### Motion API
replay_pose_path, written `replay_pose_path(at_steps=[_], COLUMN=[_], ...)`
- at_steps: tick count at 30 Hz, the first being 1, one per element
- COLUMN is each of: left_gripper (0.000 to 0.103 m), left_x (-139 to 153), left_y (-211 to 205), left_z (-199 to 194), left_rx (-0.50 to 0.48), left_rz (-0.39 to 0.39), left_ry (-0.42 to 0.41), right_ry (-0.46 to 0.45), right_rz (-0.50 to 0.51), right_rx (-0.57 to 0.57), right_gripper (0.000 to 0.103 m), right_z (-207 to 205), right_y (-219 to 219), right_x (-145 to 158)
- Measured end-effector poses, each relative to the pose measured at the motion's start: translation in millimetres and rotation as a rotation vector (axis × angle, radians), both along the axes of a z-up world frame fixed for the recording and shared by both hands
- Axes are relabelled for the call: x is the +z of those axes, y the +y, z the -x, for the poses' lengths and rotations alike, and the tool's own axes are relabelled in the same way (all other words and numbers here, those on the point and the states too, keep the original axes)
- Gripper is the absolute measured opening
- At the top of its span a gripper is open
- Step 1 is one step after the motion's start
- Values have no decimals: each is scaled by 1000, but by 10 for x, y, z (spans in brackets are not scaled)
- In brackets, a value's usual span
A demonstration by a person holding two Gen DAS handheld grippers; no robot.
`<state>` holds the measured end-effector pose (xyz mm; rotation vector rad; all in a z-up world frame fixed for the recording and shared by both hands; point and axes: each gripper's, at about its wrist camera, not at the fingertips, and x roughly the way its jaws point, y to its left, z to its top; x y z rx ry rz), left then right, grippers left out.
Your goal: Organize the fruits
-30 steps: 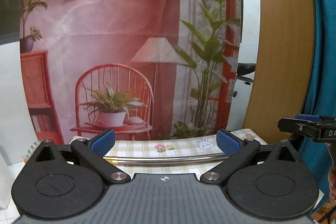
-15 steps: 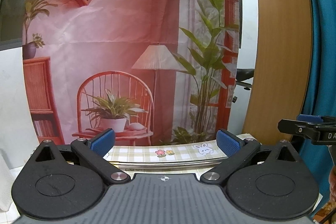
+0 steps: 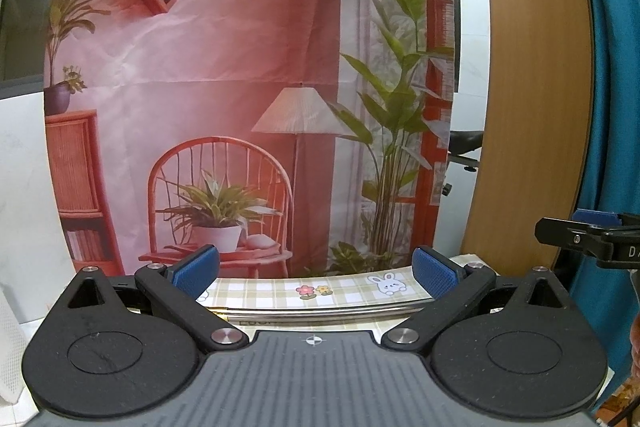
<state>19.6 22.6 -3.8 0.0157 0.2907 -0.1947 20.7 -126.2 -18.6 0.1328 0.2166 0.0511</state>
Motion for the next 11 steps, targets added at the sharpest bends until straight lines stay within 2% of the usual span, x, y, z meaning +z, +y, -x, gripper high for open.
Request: replay_pose_path(at_steps=[11], left_gripper=[103], left_x=[-6], left_y=[-9], left_z=[23], left_rx=[-3], left_rz=[-6], left_ry=[-9], right_ry=[-13], right_rz=[14], right_rx=[-8], right_gripper=[103], right_z=[47], right_y=[34], right_x=[9])
